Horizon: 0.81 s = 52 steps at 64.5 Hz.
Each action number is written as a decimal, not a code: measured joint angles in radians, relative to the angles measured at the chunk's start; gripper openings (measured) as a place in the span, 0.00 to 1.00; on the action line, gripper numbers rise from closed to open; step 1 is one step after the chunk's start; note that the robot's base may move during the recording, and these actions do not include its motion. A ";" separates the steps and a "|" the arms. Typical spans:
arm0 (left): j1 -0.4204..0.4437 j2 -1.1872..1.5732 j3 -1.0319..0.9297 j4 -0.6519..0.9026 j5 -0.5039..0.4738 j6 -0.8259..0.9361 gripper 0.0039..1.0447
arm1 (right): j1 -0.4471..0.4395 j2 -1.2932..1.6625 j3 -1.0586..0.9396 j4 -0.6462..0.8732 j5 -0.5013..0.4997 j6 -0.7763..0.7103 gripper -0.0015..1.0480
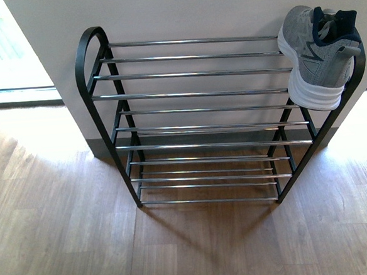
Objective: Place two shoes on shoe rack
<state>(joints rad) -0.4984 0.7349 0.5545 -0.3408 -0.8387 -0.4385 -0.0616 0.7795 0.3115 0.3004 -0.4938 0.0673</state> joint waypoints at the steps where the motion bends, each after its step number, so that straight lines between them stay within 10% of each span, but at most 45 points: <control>1: 0.000 0.000 0.000 0.000 0.000 0.000 0.01 | -0.008 -0.008 -0.005 0.000 -0.008 0.005 0.91; 10: 0.000 0.000 0.000 0.000 0.000 0.000 0.01 | -0.038 -0.036 -0.016 -0.002 -0.024 0.041 0.91; 24: 0.000 0.000 0.000 0.000 -0.001 0.000 0.01 | 0.055 -0.114 -0.135 0.183 0.482 -0.040 0.60; 46: 0.000 0.000 0.000 0.000 -0.001 0.000 0.01 | 0.058 -0.261 -0.229 0.127 0.494 -0.063 0.01; 52: 0.000 0.000 0.000 0.000 0.000 0.000 0.01 | 0.058 -0.296 -0.242 0.107 0.494 -0.064 0.02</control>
<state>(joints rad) -0.4984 0.7349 0.5545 -0.3408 -0.8387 -0.4385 -0.0036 0.4839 0.0696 0.4072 0.0002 0.0032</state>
